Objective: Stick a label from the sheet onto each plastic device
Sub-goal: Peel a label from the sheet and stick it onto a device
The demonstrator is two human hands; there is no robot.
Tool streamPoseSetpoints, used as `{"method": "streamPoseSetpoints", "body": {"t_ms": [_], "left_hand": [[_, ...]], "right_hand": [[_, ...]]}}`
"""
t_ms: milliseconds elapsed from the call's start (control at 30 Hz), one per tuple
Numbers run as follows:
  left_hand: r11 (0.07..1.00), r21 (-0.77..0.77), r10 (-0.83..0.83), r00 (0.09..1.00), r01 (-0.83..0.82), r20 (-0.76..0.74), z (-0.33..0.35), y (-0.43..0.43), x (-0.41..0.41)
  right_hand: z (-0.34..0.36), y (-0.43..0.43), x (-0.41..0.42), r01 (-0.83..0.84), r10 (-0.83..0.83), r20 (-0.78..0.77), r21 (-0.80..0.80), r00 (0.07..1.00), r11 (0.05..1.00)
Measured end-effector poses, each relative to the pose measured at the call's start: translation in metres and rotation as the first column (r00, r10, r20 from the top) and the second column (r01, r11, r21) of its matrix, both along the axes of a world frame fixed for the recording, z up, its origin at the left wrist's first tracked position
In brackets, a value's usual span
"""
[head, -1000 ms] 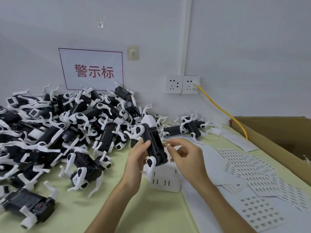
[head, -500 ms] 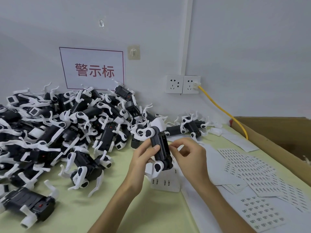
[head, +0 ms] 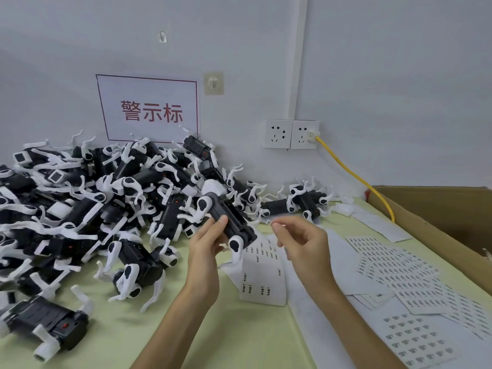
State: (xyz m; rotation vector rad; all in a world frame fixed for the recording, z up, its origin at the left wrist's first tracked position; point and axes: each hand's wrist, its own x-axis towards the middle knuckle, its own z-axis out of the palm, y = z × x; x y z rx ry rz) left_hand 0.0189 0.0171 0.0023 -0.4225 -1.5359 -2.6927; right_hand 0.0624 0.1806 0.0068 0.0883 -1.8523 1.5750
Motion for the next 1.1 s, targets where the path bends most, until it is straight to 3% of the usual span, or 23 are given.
{"method": "streamPoseSetpoints", "body": {"t_ms": [100, 233, 333, 400, 533, 700, 1100], "left_hand": [[0.999, 0.018, -0.049, 0.997, 0.048, 0.053, -0.003, 0.0, -0.003], [0.985, 0.137, -0.126, 0.984, 0.109, 0.123, -0.002, 0.002, 0.001], [0.961, 0.228, -0.19, 0.972, 0.154, 0.141, -0.003, 0.003, 0.004], [0.944, 0.278, -0.227, 0.961, 0.177, 0.156, -0.002, 0.004, 0.006], [0.92, 0.284, -0.318, 0.937, 0.268, 0.145, -0.002, 0.006, 0.011], [0.918, 0.172, -0.387, 0.9, 0.357, 0.198, -0.004, 0.007, 0.013], [0.94, 0.219, -0.305, 0.93, 0.26, 0.204, -0.009, 0.01, 0.008]], "right_hand": [[0.005, 0.001, 0.002, -0.227, 0.262, 0.076, -0.307, 0.962, 0.924], [0.009, 0.0, 0.004, -0.405, 0.558, 0.072, -0.612, 0.826, 0.679], [0.007, -0.005, 0.007, -0.519, 0.721, 0.005, -0.691, 0.692, 0.503], [0.002, -0.012, 0.008, -0.579, 0.793, -0.006, -0.687, 0.609, 0.439], [-0.012, -0.03, 0.009, -0.59, 0.855, 0.017, -0.717, 0.519, 0.372], [-0.019, -0.036, 0.008, -0.553, 0.854, -0.01, -0.766, 0.52, 0.327], [-0.018, -0.04, 0.01, -0.527, 0.853, -0.034, -0.799, 0.52, 0.29]]}}
